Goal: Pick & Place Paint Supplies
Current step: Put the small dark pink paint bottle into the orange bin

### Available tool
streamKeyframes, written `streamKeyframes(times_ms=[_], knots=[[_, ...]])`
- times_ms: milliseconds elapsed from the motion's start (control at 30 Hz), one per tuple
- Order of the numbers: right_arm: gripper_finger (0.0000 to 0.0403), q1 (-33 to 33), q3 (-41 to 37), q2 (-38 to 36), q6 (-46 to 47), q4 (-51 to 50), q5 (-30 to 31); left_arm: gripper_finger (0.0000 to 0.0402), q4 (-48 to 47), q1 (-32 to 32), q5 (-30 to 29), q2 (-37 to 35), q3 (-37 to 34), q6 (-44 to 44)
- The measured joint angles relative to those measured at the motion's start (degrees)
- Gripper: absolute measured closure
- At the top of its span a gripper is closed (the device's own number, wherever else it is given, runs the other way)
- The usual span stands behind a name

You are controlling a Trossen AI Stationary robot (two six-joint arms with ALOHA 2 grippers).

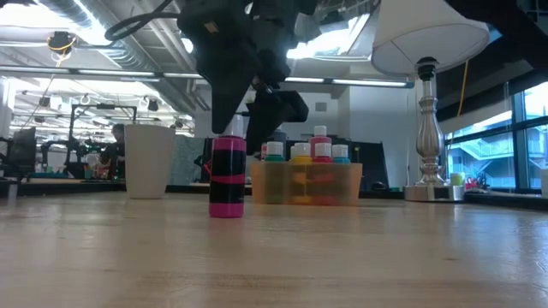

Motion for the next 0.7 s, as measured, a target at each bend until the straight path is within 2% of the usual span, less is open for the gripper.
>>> streamKeyframes(times_ms=[233,700], knots=[[0.0140,-0.26,0.00,0.00,0.32,-0.76,-0.70,0.0258,0.02,0.00,0.00,0.00,0.00,0.00],[0.0180,-0.45,1.21,-0.11,1.33,-0.93,-1.31,0.0258,0.07,0.01,0.00,0.00,0.00,-0.02]])
